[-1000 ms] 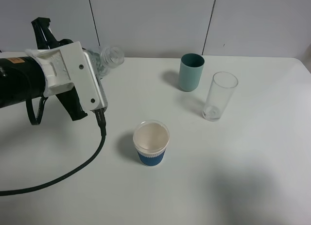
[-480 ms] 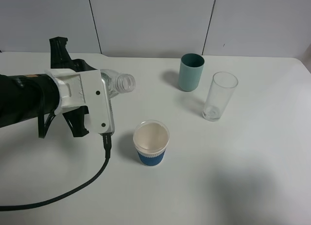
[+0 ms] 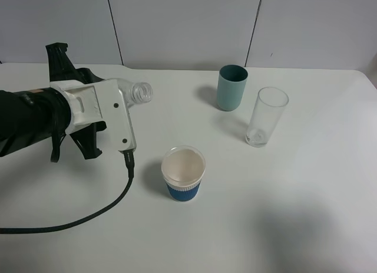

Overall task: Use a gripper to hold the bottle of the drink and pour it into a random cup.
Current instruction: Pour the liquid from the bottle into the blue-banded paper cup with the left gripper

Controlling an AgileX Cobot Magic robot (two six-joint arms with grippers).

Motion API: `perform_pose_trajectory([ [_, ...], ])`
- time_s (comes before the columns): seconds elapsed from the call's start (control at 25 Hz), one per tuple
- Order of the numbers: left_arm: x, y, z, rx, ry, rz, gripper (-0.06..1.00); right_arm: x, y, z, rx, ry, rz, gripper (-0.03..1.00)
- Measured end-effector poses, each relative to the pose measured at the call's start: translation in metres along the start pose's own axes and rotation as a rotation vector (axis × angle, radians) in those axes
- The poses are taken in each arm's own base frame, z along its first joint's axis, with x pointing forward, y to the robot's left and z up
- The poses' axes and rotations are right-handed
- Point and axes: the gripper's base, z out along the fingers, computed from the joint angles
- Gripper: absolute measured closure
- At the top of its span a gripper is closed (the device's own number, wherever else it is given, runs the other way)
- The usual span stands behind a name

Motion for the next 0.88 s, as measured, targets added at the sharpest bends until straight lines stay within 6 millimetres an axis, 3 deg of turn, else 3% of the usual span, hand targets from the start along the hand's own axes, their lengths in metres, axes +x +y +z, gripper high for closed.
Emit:
perform_pose_trajectory([
  [0.88,-0.015,-0.038,-0.001,0.105,0.045,0.148,0.48,0.0,0.0,0.0,0.0,0.0,0.0,0.23],
])
